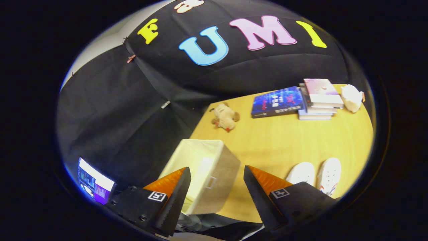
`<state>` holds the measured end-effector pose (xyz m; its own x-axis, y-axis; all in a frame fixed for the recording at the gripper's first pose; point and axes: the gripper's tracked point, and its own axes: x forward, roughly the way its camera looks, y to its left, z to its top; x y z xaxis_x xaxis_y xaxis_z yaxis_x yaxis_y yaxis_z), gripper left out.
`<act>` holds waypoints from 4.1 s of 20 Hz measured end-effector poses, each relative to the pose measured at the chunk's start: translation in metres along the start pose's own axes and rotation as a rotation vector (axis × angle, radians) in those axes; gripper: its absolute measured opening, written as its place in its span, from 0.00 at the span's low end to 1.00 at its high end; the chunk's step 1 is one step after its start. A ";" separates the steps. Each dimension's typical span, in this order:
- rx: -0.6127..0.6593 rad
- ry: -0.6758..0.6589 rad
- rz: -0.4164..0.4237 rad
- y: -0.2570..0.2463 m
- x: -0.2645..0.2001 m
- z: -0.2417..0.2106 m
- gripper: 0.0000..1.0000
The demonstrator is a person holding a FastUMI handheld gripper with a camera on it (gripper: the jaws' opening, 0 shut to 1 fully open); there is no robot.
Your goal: Open the storage box then place both shoes into the box .Put the left shoe in first, then the right shoe, with the right side of both shoes facing outward in a uniform manner.
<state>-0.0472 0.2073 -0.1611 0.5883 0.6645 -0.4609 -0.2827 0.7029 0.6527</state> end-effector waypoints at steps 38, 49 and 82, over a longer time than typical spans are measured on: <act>0.127 0.348 -0.306 -0.187 0.009 -0.129 0.08; 0.139 0.258 -0.208 -0.088 -0.021 -0.028 0.07; 0.274 0.542 -0.202 0.138 0.155 -0.100 0.07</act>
<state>-0.0709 0.4322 -0.2028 0.1226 0.6102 -0.7827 0.0396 0.7850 0.6182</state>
